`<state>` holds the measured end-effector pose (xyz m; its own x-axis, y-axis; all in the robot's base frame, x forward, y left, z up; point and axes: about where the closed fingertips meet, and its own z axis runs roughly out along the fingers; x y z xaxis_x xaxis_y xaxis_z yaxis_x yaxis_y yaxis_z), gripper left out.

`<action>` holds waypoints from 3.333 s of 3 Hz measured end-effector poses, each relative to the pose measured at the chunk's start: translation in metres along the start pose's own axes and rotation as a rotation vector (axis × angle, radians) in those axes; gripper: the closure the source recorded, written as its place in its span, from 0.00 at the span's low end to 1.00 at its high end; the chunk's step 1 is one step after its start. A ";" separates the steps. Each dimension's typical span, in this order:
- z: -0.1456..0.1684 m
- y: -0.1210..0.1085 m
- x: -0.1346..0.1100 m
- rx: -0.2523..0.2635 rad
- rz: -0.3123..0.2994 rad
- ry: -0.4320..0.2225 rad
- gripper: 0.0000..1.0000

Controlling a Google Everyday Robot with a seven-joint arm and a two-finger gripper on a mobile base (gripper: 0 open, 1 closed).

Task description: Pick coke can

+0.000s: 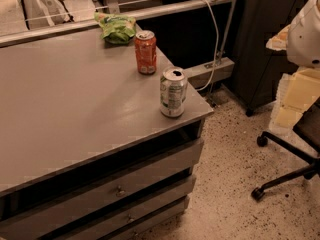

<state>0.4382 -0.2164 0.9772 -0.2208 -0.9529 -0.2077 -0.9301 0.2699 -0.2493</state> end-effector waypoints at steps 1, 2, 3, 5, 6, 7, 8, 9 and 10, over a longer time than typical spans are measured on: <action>0.000 -0.006 -0.003 0.016 0.006 -0.007 0.00; 0.008 -0.049 -0.009 0.046 0.003 -0.041 0.00; 0.011 -0.106 -0.015 0.087 0.015 -0.080 0.00; 0.066 -0.221 -0.064 0.099 0.082 -0.314 0.00; 0.096 -0.244 -0.117 0.048 0.127 -0.542 0.00; 0.118 -0.252 -0.190 -0.030 0.151 -0.775 0.00; 0.134 -0.243 -0.256 -0.126 0.163 -0.939 0.00; 0.134 -0.243 -0.256 -0.126 0.163 -0.939 0.00; 0.148 -0.237 -0.265 -0.139 0.149 -0.992 0.00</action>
Offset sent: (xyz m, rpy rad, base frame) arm 0.1216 -0.0139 0.0277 0.0853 -0.1311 0.0006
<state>0.7611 -0.0071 0.9515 -0.0531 -0.3490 -0.9356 -0.9528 0.2983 -0.0572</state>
